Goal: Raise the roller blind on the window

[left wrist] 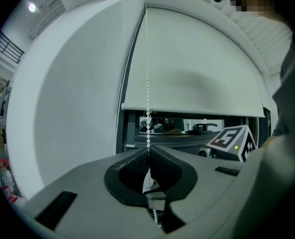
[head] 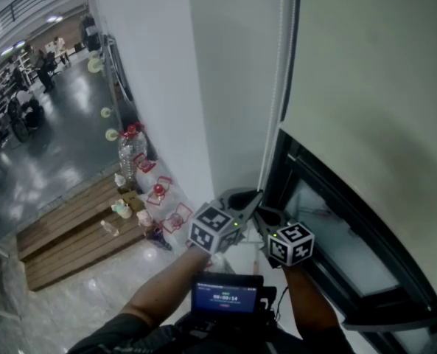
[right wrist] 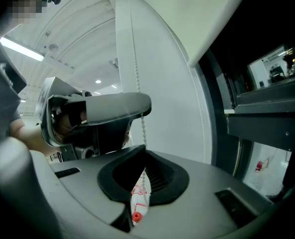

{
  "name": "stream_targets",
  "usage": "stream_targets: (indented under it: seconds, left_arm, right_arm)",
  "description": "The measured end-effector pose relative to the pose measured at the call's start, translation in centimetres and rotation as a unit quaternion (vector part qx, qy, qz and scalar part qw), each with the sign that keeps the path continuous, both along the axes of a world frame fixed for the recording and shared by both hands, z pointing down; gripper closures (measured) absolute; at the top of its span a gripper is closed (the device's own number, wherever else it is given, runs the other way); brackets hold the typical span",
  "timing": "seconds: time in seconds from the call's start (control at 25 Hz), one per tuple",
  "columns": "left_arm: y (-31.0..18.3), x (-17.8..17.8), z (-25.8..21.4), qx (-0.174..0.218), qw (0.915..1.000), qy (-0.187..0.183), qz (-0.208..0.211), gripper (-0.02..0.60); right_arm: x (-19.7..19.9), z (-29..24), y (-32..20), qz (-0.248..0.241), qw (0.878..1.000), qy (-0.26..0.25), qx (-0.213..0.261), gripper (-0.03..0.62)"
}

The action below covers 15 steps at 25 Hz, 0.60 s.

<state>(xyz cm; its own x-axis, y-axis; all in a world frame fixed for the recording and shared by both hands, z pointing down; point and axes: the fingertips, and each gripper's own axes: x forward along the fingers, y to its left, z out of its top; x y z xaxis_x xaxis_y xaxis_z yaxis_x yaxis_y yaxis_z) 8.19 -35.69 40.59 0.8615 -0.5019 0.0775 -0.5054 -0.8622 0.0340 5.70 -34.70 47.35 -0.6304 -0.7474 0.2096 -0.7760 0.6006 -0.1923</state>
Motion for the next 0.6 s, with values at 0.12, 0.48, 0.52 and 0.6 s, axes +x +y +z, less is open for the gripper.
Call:
stream_targets:
  seconds: [0.12,0.48,0.52,0.6]
  left_arm:
    - [0.1,0.1,0.0,-0.005,1.0000,0.004,0.000,0.581]
    - [0.8,0.0,-1.5,-0.012,0.9993,0.034,0.013,0.581]
    - [0.9,-0.1,-1.5,-0.011,0.9993,0.034,0.012,0.582]
    - [0.9,-0.4,-1.4,-0.009,0.9994,0.032,0.008,0.582]
  right_arm:
    - [0.0,0.0,0.1,0.000,1.000,-0.005,0.000,0.592]
    - [2.1,-0.8,0.6,0.027,0.999,0.046,0.004,0.550]
    - [2.7,-1.0,0.8,0.031,0.998,0.051,0.004,0.505]
    - [4.3,-2.4,1.3,0.043,0.998,0.032,0.015,0.470]
